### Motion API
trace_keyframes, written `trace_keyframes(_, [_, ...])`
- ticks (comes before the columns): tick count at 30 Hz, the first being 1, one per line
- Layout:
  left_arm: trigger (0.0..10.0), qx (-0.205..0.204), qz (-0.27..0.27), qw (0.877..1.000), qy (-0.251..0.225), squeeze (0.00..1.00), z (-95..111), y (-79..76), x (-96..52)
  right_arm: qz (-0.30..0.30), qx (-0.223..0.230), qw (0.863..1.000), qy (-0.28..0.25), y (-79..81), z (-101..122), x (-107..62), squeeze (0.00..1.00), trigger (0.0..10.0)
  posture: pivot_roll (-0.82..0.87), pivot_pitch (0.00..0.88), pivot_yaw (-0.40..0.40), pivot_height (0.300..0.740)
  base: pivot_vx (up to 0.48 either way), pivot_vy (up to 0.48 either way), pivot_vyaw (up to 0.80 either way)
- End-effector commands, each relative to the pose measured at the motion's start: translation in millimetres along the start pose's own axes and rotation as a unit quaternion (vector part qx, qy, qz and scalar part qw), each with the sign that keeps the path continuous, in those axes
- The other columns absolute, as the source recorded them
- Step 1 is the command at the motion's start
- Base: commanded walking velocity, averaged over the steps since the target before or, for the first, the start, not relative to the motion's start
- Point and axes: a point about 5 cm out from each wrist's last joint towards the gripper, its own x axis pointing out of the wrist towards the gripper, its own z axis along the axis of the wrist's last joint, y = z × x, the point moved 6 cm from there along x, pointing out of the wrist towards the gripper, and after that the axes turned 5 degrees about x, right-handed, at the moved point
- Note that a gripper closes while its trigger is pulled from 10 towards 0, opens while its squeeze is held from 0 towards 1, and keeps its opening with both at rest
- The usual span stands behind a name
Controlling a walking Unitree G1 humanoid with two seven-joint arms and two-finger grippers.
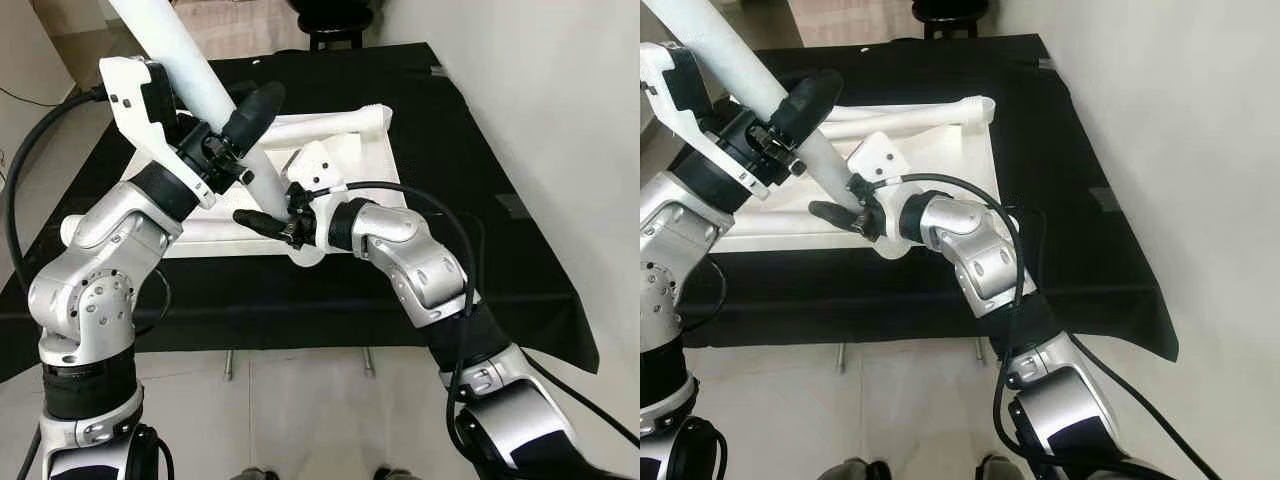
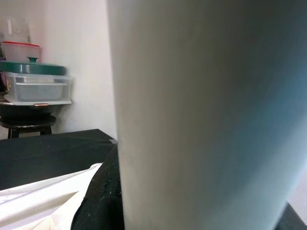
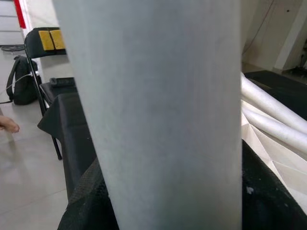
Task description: Building children table
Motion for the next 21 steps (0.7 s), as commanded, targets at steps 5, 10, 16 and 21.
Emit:
trace_keyframes(5, [10.0, -0.033, -0.062, 0.997, -0.026, 1.00, 4.5, -28.1, 6.8, -0.040, 0.040, 0.998, -0.019, -12.1, 3.4, 1.3, 0.00, 0.0, -0.06, 0.121, 0.045, 0.740, 0.000, 0.000, 0.00])
trace_keyframes(10, [10.0, -0.027, 0.003, 0.999, -0.039, 1.00, 12.5, 1.1, -2.6, -0.110, 0.066, 0.990, -0.061, -44.4, 13.6, -11.4, 0.00, 0.0, -0.06, 0.125, 0.043, 0.740, 0.000, 0.000, 0.00])
trace_keyframes(16, [10.0, 0.036, 0.120, 0.990, -0.061, 1.00, 44.9, 55.1, -38.6, -0.237, 0.054, 0.967, -0.076, -98.1, 15.0, -41.1, 0.00, 0.0, -0.05, 0.133, 0.033, 0.740, 0.000, 0.000, 0.00])
trace_keyframes(21, [10.0, 0.069, 0.166, 0.981, -0.070, 1.00, 62.8, 71.4, -58.3, -0.308, 0.051, 0.947, -0.073, -124.2, 10.8, -59.9, 0.00, 0.0, -0.04, 0.142, 0.025, 0.740, 0.000, 0.000, 0.00])
